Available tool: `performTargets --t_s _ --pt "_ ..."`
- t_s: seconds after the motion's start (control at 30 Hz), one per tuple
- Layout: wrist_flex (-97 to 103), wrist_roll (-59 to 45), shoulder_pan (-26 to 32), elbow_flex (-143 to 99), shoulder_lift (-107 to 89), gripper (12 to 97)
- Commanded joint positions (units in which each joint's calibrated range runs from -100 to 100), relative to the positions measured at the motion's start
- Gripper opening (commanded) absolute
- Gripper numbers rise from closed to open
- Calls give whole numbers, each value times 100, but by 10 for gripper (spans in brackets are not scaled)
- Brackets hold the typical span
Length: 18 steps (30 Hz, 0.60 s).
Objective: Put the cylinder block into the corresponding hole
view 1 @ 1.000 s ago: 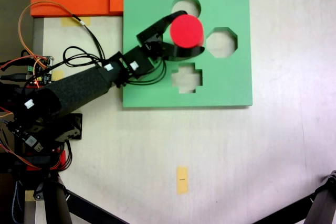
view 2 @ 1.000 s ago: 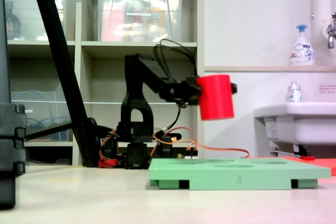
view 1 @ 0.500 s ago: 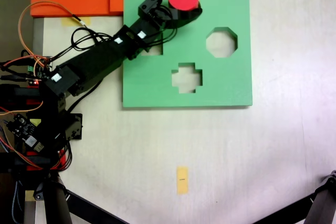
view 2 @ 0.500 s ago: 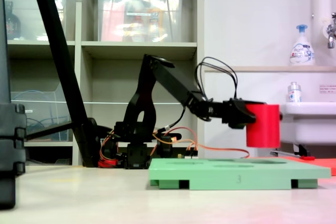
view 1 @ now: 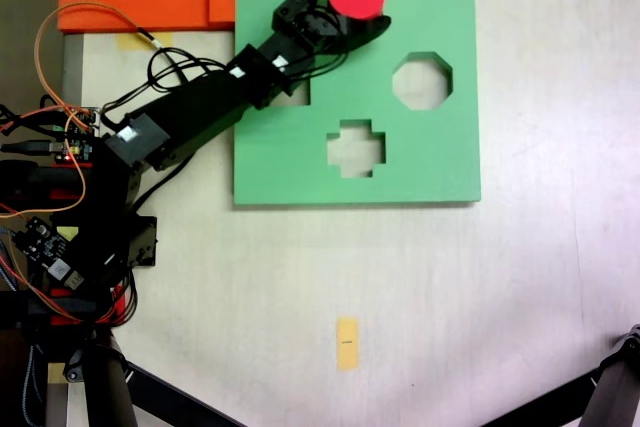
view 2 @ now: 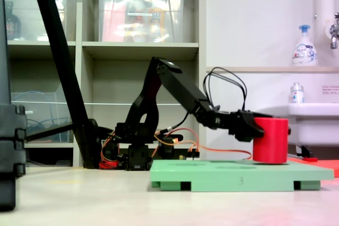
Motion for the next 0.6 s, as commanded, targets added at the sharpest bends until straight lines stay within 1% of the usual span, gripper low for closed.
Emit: performTargets --t_s 0.0,0.47,0.5,0.57 --pt "202 -68 44 551 29 273" --pt "221 -63 59 481 364 297" --pt "240 -63 59 451 420 309" --pt "327 -63 63 421 587 368"
